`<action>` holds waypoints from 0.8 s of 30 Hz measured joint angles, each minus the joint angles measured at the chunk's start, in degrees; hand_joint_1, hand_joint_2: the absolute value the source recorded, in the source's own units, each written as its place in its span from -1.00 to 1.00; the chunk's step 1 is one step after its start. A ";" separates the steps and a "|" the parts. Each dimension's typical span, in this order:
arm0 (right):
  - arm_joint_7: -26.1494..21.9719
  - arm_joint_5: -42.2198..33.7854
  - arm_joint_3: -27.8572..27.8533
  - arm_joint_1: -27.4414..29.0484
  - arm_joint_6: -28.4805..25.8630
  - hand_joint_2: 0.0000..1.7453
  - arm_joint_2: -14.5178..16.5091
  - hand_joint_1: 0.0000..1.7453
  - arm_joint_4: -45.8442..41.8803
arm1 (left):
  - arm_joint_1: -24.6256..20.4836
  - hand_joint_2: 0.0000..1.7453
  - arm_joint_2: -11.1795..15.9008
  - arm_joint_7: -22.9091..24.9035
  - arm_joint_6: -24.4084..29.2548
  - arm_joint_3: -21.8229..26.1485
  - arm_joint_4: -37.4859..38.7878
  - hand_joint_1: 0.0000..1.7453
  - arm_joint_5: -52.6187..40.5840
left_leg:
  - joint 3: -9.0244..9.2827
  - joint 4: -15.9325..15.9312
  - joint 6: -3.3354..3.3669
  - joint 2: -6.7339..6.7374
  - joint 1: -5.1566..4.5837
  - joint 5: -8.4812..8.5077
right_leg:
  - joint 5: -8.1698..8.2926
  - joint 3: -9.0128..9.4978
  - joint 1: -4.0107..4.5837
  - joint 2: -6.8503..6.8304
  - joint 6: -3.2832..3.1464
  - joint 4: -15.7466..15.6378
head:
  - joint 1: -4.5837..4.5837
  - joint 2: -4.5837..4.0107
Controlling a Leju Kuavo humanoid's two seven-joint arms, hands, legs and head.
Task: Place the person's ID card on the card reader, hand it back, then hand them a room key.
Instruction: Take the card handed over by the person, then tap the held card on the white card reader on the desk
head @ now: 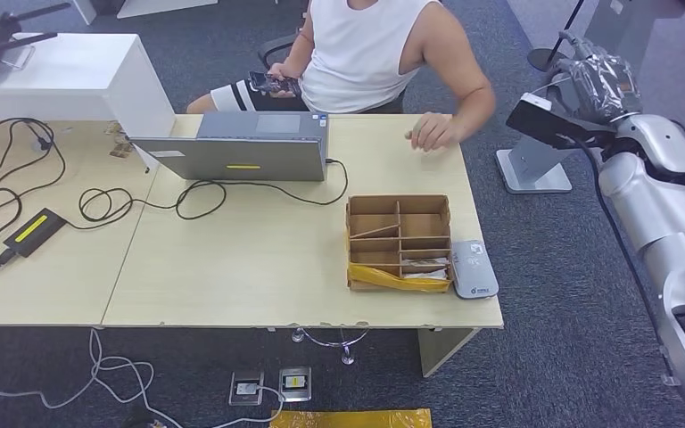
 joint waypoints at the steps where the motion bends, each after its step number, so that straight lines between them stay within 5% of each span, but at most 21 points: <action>1: -0.20 -0.76 -0.02 0.02 0.14 1.00 0.02 1.00 0.00 | 0.07 -1.00 -0.01 0.00 0.08 0.00 0.00 -1.00 0.08 | 0.00 0.00 0.00 0.00 0.00 0.00 | 0.00 0.00 0.00 0.00 0.00 0.00 | 0.00 0.00; 7: -1.11 -12.45 -1.40 3.22 8.88 1.00 -1.16 1.00 -3.53 | 0.62 -1.00 -0.01 -0.04 0.49 0.02 0.00 -1.00 0.88 | 0.05 0.01 -0.01 0.01 0.00 -0.01 | 0.00 0.00 0.01 0.00 0.00 -0.02 | 0.01 0.00; 12: 4.81 -19.48 -4.12 12.60 16.47 1.00 -4.85 1.00 -13.13 | 1.15 -1.00 0.30 -0.04 0.50 0.00 0.02 -1.00 1.14 | 0.08 0.02 0.01 -0.07 0.06 -0.04 | -0.01 0.09 0.06 -0.12 0.01 -0.11 | 0.02 -0.01; 18: 8.11 -21.11 -8.36 24.58 19.73 1.00 -9.60 1.00 -24.39 | 1.49 -1.00 0.95 -0.04 0.31 0.02 0.09 -1.00 1.14 | 0.07 0.01 -0.07 -0.03 0.06 -0.14 | -0.02 0.08 0.06 -0.09 0.00 -0.13 | 0.01 0.00; 24: 9.33 -19.74 -11.47 32.26 22.30 1.00 -11.23 1.00 -31.09 | 1.49 -1.00 0.96 0.04 0.49 0.02 0.11 -1.00 1.14 | 0.08 0.00 -0.08 0.04 0.06 -0.14 | -0.03 0.07 0.06 0.00 -0.01 -0.12 | 0.00 -0.01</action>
